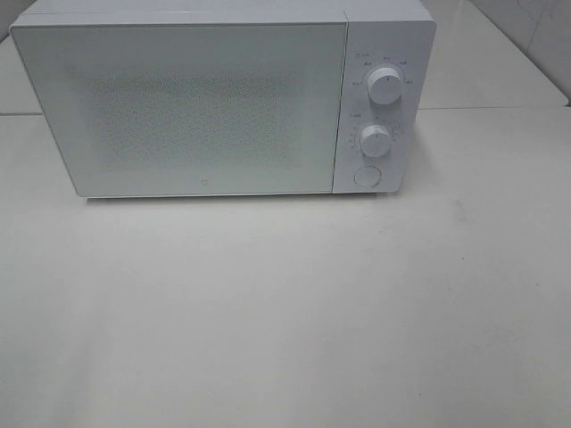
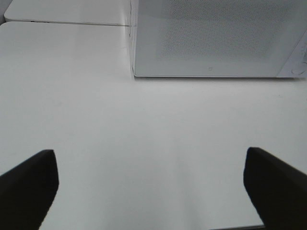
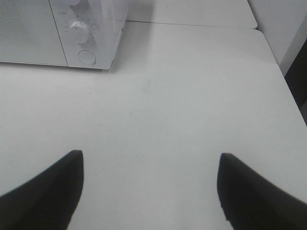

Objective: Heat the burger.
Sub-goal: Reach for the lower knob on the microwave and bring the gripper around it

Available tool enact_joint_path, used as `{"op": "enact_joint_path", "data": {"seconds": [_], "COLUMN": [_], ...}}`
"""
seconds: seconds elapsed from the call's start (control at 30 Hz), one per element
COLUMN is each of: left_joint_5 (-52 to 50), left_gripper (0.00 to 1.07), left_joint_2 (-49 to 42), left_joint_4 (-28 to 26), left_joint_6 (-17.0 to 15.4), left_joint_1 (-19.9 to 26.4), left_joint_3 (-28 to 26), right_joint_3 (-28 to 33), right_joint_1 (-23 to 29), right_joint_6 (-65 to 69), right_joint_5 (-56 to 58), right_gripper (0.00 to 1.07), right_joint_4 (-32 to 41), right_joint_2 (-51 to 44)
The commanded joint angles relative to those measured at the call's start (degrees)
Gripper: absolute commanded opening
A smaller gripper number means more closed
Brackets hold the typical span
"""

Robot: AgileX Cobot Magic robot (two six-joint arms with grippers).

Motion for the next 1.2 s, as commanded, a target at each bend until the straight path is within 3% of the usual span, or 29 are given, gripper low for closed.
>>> {"op": "enact_joint_path", "data": {"seconds": [0.03,0.9,1.2], "left_joint_5": [-0.57,-0.57,-0.57], "left_gripper": [0.98,0.98,0.98], "left_joint_2": [-1.26,-1.26,-1.26], "left_joint_4": [-0.52,-0.52,-0.52], "left_joint_6": [-0.23,-0.23,-0.23], "left_joint_1": [0.11,0.11,0.11], "left_joint_3": [0.11,0.11,0.11], "right_joint_3": [0.06,0.00,-3.72], "right_joint_1": [-0.40,-0.40,-0.34], "right_joint_6": [-0.40,-0.46,-0.86], "right_joint_5": [-0.52,-0.63,-4.98], "right_gripper": [0.76,0.76,0.76], "right_joint_4": [0.00,-0.23,-0.29], "right_joint_2": [-1.55,-1.55,5.50]}}
